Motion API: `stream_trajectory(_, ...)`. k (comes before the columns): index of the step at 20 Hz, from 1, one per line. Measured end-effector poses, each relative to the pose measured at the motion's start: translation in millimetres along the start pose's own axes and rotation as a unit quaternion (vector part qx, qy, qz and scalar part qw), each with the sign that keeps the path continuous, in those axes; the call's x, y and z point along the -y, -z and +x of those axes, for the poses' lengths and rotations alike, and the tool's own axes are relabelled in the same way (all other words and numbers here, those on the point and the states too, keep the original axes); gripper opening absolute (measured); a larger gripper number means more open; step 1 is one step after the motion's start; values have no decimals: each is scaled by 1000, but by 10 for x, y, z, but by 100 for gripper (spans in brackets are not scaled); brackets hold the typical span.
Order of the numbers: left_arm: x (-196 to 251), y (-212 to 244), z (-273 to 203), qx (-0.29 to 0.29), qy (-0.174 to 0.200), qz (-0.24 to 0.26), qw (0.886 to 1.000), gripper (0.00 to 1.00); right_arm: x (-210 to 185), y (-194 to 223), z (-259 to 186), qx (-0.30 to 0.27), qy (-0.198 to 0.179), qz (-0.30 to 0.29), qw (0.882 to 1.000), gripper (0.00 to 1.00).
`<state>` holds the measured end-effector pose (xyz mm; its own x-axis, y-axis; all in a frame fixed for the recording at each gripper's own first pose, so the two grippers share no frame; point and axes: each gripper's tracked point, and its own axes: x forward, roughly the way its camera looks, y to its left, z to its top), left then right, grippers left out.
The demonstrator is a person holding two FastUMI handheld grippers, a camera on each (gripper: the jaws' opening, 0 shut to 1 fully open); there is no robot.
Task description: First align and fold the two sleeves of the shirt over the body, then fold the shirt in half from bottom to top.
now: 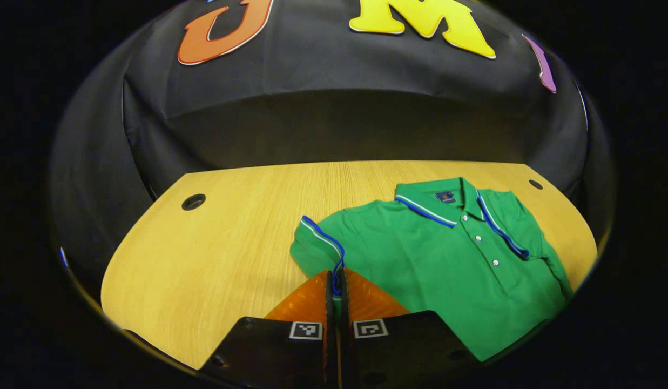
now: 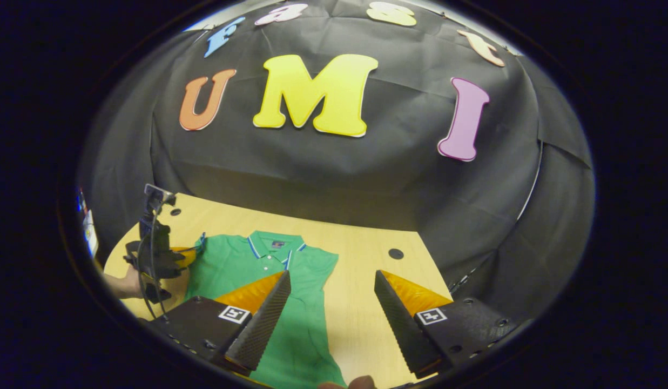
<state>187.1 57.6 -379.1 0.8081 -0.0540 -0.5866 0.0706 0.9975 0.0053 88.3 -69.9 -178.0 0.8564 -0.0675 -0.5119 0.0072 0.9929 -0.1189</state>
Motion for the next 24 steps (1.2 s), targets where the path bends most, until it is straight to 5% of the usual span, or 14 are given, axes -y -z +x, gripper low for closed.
stream_trajectory(8,717,-683,-182,42,61,29,997,8,145,22,-191,9,15,29,999,96)
stream_trajectory(18,1692,-310,176,-1,75,40,996,12,846,287,-490,-4,69,55,996,96)
stream_trajectory(20,1797,-313,107,2,85,31,996,20,875,301,-476,-4,68,55,996,97)
stream_trajectory(24,1761,-474,-97,34,67,20,997,100,773,273,-460,5,49,50,998,95)
